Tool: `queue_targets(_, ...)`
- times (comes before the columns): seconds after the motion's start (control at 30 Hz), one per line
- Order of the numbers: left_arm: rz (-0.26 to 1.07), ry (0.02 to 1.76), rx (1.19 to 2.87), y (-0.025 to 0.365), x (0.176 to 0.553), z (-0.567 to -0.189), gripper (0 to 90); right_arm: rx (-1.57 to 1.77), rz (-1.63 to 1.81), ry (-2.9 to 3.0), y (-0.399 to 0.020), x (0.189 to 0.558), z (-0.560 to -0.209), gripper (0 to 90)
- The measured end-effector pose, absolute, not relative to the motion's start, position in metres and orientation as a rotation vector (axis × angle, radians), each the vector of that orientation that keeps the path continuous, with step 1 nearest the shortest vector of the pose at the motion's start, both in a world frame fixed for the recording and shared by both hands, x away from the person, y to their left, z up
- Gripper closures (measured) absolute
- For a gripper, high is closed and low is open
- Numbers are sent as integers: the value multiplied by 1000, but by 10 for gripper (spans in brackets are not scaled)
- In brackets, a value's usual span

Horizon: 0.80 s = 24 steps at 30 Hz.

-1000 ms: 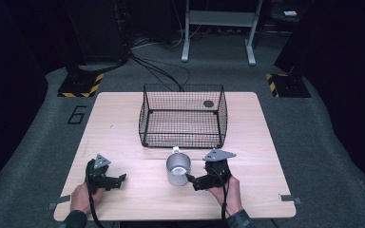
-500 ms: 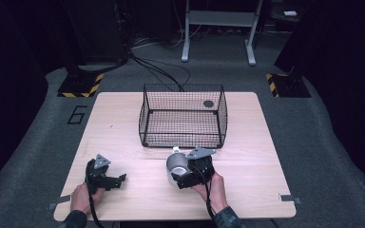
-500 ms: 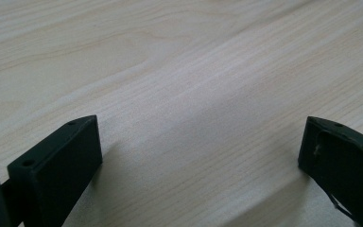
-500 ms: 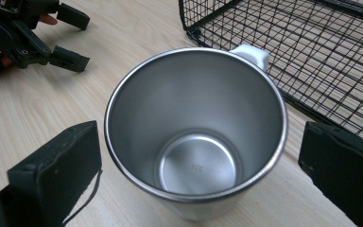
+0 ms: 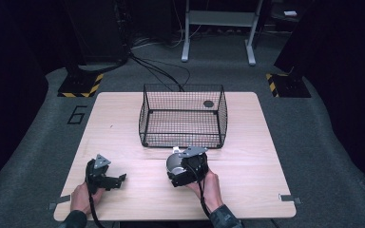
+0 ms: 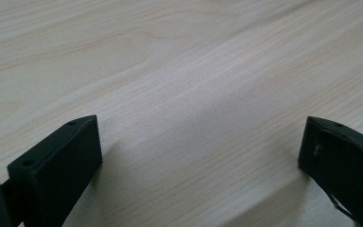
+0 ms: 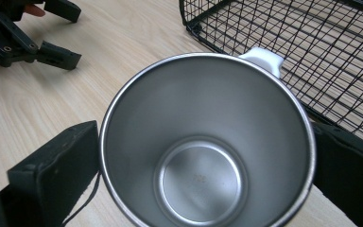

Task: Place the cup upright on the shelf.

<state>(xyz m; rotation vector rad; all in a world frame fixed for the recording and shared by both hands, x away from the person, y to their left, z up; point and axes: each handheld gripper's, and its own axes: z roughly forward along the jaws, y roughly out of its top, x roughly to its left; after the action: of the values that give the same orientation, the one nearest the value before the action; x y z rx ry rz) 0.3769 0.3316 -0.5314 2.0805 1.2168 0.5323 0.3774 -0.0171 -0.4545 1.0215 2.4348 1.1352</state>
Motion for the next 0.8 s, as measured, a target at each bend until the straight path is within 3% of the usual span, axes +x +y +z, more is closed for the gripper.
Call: queue_targets(0.8, 526, 1216, 2088, 332, 377, -531, 2, 1045, 1059, 2399, -5, 378, -460, 49)
